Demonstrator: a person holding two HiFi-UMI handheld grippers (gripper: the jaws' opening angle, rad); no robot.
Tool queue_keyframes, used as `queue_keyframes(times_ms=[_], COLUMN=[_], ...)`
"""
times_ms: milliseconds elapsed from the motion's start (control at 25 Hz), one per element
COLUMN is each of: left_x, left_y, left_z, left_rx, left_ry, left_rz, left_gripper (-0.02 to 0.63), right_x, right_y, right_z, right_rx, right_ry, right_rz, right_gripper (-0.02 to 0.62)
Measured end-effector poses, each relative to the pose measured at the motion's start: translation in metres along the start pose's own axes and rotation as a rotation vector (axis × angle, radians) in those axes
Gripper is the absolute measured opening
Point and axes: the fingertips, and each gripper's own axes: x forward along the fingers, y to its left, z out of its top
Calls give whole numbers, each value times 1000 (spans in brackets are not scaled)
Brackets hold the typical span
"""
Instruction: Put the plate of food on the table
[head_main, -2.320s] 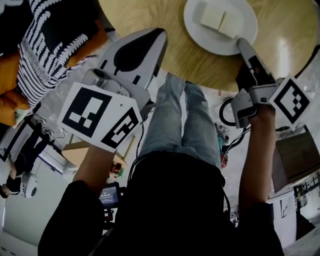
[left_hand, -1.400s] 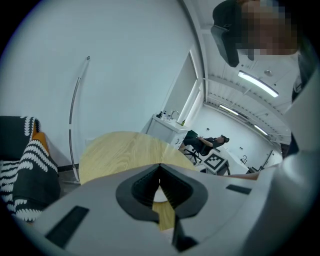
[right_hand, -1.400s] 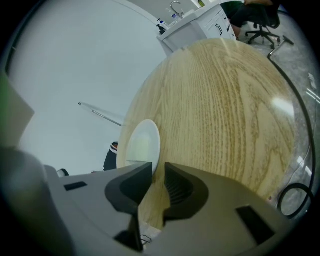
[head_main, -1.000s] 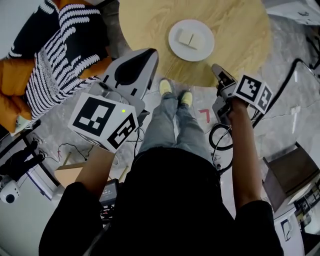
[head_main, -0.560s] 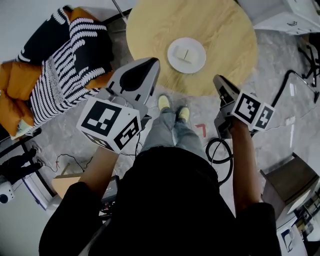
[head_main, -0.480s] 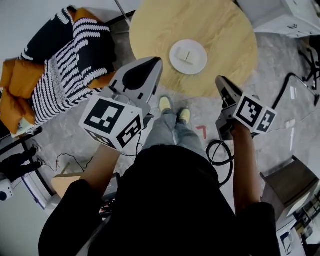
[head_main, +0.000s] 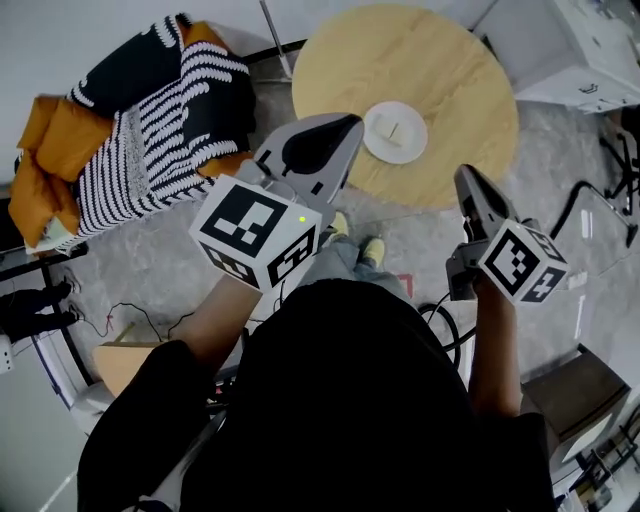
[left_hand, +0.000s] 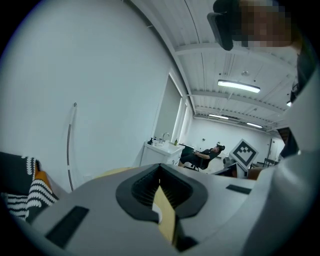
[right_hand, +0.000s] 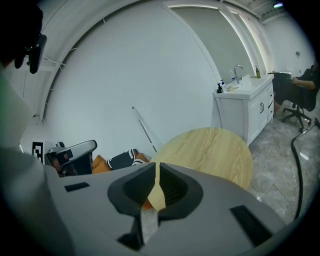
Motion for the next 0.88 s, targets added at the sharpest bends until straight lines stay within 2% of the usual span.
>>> queue_keyframes(times_ms=[600, 880], left_x=[-24, -32], left_y=[-10, -15], left_z=[27, 32], left_rx=[48, 61], left_ry=[-59, -85], left_rz=[4, 3], left_gripper=[8, 8], right_x=[-23, -30], right_y=[50, 61], right_z=[22, 25], right_rx=[-208, -225], right_ry=[-108, -162], right_rz=[30, 56], right_gripper=[9, 9])
